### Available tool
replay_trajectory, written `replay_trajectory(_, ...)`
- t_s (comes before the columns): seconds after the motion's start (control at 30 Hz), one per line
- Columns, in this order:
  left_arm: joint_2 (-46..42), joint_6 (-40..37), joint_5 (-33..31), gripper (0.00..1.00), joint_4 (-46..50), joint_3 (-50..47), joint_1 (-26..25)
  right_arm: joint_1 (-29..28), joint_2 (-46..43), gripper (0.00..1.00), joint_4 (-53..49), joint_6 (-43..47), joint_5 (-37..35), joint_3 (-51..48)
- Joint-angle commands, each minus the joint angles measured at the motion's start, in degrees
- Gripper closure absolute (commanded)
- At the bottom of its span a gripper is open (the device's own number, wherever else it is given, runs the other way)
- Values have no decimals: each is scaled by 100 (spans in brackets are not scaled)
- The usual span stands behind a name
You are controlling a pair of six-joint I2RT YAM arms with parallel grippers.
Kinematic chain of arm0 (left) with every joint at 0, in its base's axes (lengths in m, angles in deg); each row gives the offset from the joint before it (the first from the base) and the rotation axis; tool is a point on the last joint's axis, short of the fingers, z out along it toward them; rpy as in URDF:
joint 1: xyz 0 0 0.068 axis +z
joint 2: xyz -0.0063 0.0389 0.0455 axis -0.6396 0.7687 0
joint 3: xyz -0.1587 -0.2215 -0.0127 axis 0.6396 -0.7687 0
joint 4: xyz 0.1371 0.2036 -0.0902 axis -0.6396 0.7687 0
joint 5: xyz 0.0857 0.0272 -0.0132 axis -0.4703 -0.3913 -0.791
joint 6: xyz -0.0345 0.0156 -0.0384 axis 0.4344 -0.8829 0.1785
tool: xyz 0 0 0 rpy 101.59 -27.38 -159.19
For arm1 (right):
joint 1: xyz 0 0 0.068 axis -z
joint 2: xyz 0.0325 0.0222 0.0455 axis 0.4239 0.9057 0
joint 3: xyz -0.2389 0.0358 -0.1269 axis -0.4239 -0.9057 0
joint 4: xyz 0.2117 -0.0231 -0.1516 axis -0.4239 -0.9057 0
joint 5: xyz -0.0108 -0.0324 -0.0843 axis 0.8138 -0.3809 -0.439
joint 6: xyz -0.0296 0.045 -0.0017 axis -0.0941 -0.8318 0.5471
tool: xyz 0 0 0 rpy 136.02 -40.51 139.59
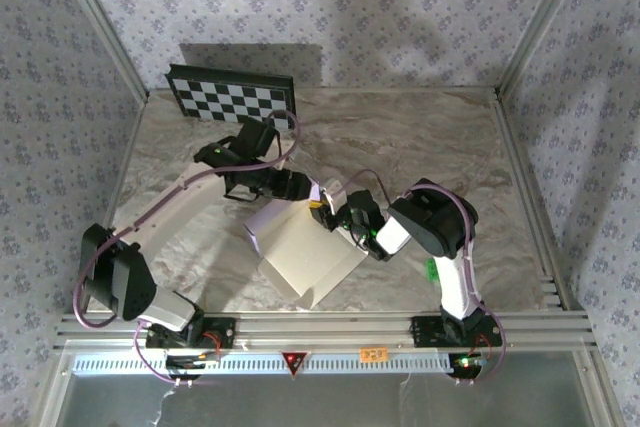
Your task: Fold the paper box
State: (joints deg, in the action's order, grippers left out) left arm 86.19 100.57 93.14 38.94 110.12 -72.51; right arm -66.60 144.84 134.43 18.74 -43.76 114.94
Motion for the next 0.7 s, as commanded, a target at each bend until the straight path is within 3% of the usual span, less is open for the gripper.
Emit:
replay_trajectory(0.0, -264, 12, -71, 32, -27, 20, 141, 7, -388, 66, -184, 100, -71, 26)
replay_trajectory(0.27, -225, -142, 251, 31, -8, -114, 590, -2, -827, 64, -427, 193, -240, 173)
replay_trajectory(0.43, 173, -299, 654, 33, 8, -14, 923, 1, -798, 64, -514, 201, -240, 367)
replay_trajectory(0.67, 802, -531, 721, 37, 226, 203, 1255, -23, -714, 69, -462, 176, -195, 496)
